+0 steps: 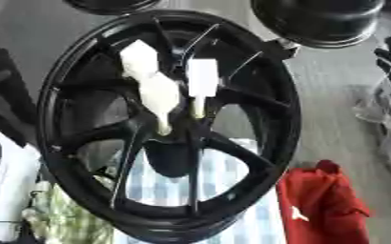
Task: Pull the pin out of the wheel hub.
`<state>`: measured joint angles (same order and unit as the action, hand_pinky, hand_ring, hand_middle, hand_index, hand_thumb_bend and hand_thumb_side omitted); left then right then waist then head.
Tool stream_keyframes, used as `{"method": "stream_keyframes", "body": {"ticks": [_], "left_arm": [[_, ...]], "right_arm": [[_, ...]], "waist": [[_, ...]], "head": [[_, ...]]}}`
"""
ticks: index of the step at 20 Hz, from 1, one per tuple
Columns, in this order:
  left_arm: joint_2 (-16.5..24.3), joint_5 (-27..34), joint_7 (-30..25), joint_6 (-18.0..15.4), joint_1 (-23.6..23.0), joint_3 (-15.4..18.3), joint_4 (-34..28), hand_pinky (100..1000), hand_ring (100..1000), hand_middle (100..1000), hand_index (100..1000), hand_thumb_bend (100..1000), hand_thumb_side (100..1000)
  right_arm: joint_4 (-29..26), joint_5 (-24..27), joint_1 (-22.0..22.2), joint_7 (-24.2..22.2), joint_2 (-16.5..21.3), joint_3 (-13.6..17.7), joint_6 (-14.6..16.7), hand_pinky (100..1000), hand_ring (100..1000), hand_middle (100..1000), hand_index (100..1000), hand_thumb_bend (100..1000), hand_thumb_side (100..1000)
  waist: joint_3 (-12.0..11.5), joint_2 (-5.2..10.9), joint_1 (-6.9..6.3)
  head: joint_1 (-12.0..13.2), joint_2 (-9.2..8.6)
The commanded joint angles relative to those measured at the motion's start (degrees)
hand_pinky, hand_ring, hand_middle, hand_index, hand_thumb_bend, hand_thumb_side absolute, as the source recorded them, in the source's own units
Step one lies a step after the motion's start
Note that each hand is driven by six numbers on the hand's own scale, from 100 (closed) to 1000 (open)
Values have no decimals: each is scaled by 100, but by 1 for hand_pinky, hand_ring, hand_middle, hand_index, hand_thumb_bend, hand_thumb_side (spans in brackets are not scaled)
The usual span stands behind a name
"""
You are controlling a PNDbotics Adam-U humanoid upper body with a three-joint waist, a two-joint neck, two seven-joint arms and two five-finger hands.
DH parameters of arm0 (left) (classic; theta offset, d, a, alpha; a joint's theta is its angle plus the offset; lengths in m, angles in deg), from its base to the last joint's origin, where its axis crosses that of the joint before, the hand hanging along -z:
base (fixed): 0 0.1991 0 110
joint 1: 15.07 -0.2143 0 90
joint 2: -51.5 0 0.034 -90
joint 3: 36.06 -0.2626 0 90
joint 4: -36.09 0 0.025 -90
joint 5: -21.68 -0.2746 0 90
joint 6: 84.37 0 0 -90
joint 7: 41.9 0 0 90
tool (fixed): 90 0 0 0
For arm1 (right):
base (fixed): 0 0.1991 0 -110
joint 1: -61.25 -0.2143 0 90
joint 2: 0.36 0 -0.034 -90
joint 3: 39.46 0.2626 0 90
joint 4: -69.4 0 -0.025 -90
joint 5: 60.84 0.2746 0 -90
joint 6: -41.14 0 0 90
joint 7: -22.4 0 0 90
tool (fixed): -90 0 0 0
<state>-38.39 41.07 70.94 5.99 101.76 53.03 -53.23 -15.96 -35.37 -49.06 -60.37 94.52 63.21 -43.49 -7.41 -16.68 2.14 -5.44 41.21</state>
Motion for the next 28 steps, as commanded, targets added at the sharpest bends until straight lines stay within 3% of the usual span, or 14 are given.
{"method": "stream_keyframes", "body": {"ticks": [1, 13, 14, 15, 21, 28], "left_arm": [[78, -9, -21, -18, 108, 4, -95, 681, 849, 803, 773, 399, 689], [102, -10, 3, -22, 54, 24, -82, 681, 850, 805, 773, 400, 689], [110, -11, 6, -23, 46, 25, -79, 681, 851, 805, 773, 400, 689], [121, -13, 6, -22, 35, 23, -74, 681, 852, 807, 775, 399, 689], [180, -33, 4, -16, -23, 11, -51, 681, 853, 809, 778, 400, 690], [232, -51, -28, 3, -80, -26, -16, 681, 854, 809, 777, 399, 692]], "right_arm": [[-92, 38, -53, -21, 91, 37, 9, 924, 795, 794, 785, 306, 361], [-414, -73, -238, -89, 220, -37, -154, 920, 804, 804, 789, 344, 333], [-473, -113, -265, -104, 276, -63, -204, 920, 805, 805, 790, 380, 358], [-530, -160, -308, -129, 371, -103, -272, 919, 806, 807, 791, 351, 331], [-842, -262, -634, -361, 962, -386, -768, 917, 810, 813, 793, 378, 320], [-1126, -481, -1233, -963, 1987, -1033, -1392, 909, 813, 810, 799, 422, 322]], "waist": [[0, 143, -8], [18, 196, 23], [27, 207, 29], [38, 222, 38], [89, 286, 88], [110, 359, 157]], "head": [[5, -19], [75, 32], [76, 39], [82, 52], [100, 122], [71, 211]]}}
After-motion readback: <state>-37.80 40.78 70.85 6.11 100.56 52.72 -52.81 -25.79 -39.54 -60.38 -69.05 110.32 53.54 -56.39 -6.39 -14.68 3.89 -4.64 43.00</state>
